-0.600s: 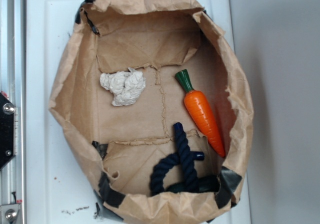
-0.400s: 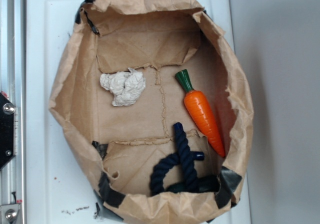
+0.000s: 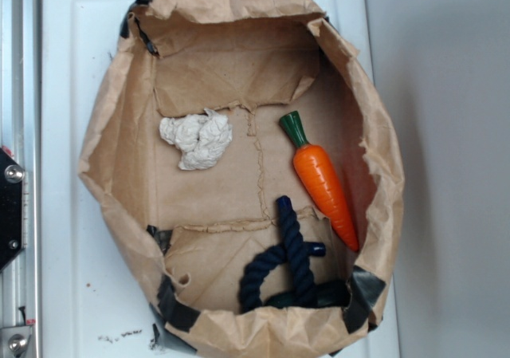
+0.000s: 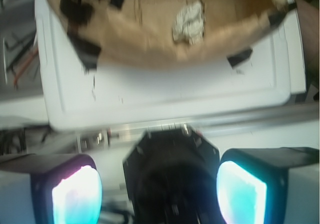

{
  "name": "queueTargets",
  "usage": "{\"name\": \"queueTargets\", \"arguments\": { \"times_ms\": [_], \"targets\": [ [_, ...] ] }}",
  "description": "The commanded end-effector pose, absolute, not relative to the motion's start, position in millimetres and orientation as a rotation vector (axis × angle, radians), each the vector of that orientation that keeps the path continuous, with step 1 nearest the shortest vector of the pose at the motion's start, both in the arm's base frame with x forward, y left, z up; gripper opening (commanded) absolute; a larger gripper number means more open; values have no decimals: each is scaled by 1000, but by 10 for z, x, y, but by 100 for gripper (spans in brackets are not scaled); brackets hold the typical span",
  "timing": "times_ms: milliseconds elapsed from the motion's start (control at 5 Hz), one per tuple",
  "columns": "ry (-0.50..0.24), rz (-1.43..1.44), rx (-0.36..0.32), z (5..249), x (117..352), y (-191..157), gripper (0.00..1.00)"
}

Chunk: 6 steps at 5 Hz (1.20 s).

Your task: Grab the white paper.

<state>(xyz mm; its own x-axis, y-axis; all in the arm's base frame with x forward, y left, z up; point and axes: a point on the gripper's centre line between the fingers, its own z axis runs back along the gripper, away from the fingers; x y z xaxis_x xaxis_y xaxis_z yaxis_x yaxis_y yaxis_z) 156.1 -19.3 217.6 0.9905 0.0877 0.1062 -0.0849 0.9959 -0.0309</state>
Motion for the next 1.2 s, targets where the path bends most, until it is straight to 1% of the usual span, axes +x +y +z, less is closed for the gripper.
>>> {"name": "queueTargets", "arguments": {
  "times_ms": [0, 200, 400, 600, 800, 1000],
  "targets": [
    [-219, 89, -3, 2037, 2224, -126, 100],
    [-227, 41, -8, 1859, 2424, 13, 100],
    [-269, -8, -46, 1656, 2548, 255, 100],
    [-268, -16, -72, 1459, 2666, 408, 100],
    [-233, -14, -78, 1261, 2657, 499, 100],
    [-213, -43, -39, 1076, 2671, 398, 100]
  ]
}}
